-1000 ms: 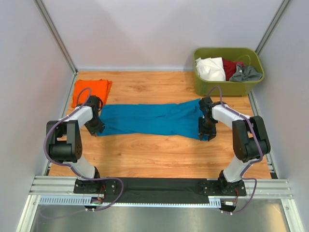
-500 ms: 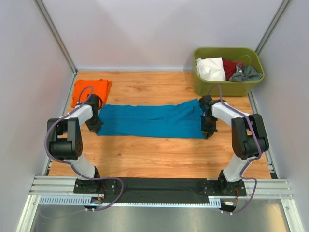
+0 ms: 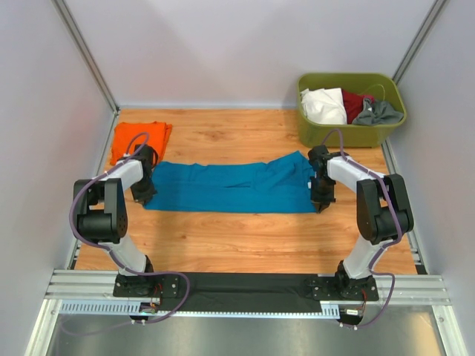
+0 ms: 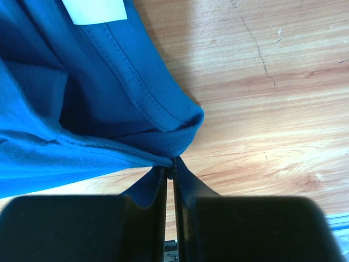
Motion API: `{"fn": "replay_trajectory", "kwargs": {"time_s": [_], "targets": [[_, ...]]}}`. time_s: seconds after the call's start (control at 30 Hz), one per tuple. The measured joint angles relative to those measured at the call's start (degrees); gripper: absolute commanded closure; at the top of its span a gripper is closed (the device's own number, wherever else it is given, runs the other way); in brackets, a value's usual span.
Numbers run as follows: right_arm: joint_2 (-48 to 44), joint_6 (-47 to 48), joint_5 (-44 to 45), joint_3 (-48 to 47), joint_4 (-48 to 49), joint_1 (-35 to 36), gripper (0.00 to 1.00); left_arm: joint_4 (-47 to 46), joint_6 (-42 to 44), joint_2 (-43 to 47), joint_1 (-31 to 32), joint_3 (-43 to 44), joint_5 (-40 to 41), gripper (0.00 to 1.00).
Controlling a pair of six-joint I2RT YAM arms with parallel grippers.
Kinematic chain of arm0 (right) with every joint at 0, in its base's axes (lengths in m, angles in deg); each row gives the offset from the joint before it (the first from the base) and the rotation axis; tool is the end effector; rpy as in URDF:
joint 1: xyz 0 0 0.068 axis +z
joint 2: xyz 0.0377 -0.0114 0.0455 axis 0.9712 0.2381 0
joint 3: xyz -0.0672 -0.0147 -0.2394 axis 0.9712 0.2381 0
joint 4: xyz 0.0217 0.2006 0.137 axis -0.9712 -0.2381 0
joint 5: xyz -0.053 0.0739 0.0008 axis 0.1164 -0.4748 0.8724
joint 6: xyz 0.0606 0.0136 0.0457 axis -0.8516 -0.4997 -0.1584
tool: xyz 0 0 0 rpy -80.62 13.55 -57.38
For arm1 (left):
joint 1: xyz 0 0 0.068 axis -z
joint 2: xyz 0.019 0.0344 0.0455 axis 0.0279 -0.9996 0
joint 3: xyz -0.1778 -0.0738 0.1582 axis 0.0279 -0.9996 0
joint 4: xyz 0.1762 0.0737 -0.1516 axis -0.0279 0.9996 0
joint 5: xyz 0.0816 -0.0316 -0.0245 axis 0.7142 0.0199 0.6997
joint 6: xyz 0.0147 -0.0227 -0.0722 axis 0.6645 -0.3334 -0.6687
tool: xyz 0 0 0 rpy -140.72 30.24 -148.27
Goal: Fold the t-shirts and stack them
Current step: Fold the tshirt
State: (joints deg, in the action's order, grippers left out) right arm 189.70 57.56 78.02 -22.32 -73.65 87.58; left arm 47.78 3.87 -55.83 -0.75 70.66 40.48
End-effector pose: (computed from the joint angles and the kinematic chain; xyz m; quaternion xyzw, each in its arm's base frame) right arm 0.2726 0.0468 0.1178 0.0598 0.9964 -0.0590 0.0129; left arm 0.2867 0.0340 0.1172 -0.2379 0.9509 0.1505 0.1285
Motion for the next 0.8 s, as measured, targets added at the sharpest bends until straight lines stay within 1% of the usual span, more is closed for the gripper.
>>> {"fn": "replay_trajectory", "kwargs": {"time_s": [0.07, 0.13, 0.17, 0.2, 0.23, 0.27, 0.3, 0.33, 0.37, 0.4, 0.43, 0.47, 0.5, 0.53, 0.57, 0.67, 0.73, 0.8], "targets": [[0.0, -0.22, -0.15, 0.0, 0.0, 0.0, 0.89, 0.02, 0.81, 0.0, 0.0, 0.0, -0.04, 0.98], [0.0, -0.33, -0.39, 0.02, -0.02, 0.0, 0.84, 0.04, 1.4, 0.0, 0.0, 0.0, -0.15, 0.93], [0.0, -0.33, -0.57, 0.02, -0.13, -0.02, 0.79, 0.07, 1.62, 0.0, 0.0, 0.0, -0.26, 0.84], [0.0, -0.39, -0.61, 0.0, -0.26, -0.04, 0.79, 0.17, 1.73, 0.04, 0.0, 0.0, -0.33, 0.78], [-0.02, -0.37, -0.81, 0.0, -0.66, -0.09, 0.73, 0.5, 1.97, 0.15, -0.04, 0.0, -0.33, 0.64], [-0.07, -0.46, -1.01, -0.09, -1.11, -0.17, 0.69, 1.11, 2.27, 0.46, -0.13, 0.0, -0.48, 0.59], [-0.15, -0.46, -1.07, -0.37, -1.9, -0.22, 0.61, 2.12, 2.19, 0.92, -0.28, 0.07, -0.72, 0.53], [-0.31, -0.55, -1.22, -0.98, -2.91, -0.31, 0.58, 3.45, 2.1, 1.55, -0.42, 0.22, -1.16, 0.41], [-0.66, -0.48, -1.49, -1.84, -4.04, -0.31, 0.55, 4.74, 2.36, 2.27, -0.46, 0.5, -1.62, 0.37], [-1.36, -0.52, -1.68, -2.97, -5.35, -0.31, 0.45, 6.6, 2.19, 3.26, -0.5, 1.25, -2.27, 0.31], [-2.34, -0.79, -2.08, -4.5, -6.91, -0.33, 0.38, 8.72, 2.12, 4.48, -0.55, 2.56, -3.04, 0.22], [-3.54, -1.18, -2.56, -6.62, -8.46, -0.37, 0.29, 10.36, 2.21, 6.01, -0.59, 4.26, -4.04, 0.2], [-5.03, -1.81, -2.99, -8.87, -9.4, -0.37, 0.1, 11.3, 2.34, 7.82, -0.61, 6.25, -5.25, 0.18], [-6.4, -2.75, -3.43, -10.86, -9.92, -0.37, 0.02, 11.72, 2.82, 9.77, -0.7, 8.46, -6.95, 0.18], [-8.15, -3.45, -4.04, -13.4, -10.27, -0.33, 0.0, 11.41, 3.39, 11.67, -0.7, 10.43, -9.11, 0.18], [-12.63, -6.88, -5.68, -18.14, -9.14, 0.26, 0.0, 8.09, 4.85, 16.17, -0.63, 14.4, -16.9, 0.18], [-14.93, -11.34, -5.97, -18.88, -7.32, 1.38, 0.0, 4.04, 5.53, 17.42, 0.0, 14.78, -21.73, 0.18], [-15.98, -16.92, -6.4, -17.7, -4.68, 2.99, 0.0, 0.81, 6.12, 16.02, 1.38, 14.75, -24.65, 0.19]]}}
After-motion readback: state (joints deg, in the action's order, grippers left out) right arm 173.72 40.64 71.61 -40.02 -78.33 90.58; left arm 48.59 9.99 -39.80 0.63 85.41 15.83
